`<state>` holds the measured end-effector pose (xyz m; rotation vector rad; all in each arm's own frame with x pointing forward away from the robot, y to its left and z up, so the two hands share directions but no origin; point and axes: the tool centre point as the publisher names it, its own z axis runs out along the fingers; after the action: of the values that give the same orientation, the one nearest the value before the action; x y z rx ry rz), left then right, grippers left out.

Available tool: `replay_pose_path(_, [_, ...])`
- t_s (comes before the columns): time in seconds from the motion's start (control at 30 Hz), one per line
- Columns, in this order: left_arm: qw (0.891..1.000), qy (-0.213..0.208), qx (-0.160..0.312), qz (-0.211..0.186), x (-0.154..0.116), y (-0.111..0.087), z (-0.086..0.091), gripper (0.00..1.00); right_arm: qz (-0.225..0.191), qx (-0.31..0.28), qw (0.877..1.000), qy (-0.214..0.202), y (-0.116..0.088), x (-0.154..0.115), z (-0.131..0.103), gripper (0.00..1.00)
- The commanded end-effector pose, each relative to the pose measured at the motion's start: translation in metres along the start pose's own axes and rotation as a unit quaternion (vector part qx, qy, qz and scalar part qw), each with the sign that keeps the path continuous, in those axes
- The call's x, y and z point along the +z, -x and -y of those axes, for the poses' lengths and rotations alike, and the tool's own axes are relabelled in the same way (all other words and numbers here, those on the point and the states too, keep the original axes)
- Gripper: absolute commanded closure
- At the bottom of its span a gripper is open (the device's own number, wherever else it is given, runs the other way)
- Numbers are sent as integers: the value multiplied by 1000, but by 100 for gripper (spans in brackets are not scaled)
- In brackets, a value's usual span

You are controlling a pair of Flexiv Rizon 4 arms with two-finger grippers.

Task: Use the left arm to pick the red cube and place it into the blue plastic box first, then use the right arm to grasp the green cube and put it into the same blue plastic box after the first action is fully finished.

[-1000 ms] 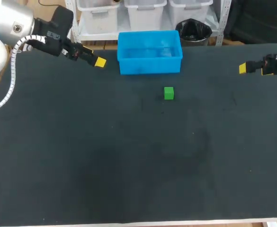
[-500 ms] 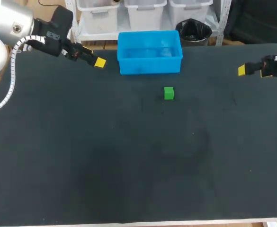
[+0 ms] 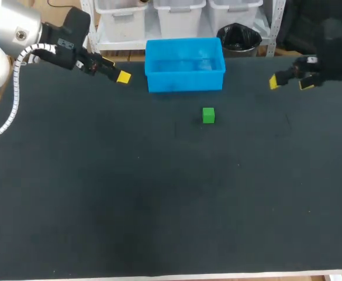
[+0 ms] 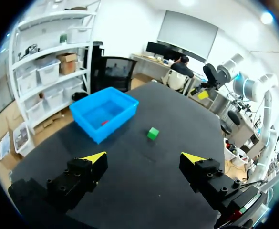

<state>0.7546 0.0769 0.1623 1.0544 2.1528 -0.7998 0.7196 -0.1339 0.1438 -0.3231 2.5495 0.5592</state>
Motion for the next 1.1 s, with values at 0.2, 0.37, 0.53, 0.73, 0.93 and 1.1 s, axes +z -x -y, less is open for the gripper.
replay_pose_path(0.2, [1000, 0, 1, 3, 0, -1, 0, 0, -37, 6, 998, -55, 21, 30, -33, 0])
replay_pose_path(0.37, [1000, 0, 1, 3, 0, -1, 0, 0, -56, 10, 996, -73, 26, 44, -49, 0])
replay_pose_path(0.53, [1000, 0, 1, 3, 0, -1, 0, 0, -83, 9, 992, -94, 29, 58, -62, 0])
replay_pose_path(0.73, [1000, 0, 1, 3, 0, -1, 0, 0, -114, 19, 986, -121, 35, 70, -74, 0])
replay_pose_path(0.93, [1000, 0, 1, 3, 0, -1, 0, 0, -146, 33, 979, -142, 41, 83, -78, 0])
replay_pose_path(1.1, [1000, 0, 1, 3, 0, -1, 0, 0, -174, 40, 972, -153, 45, 90, -79, 0])
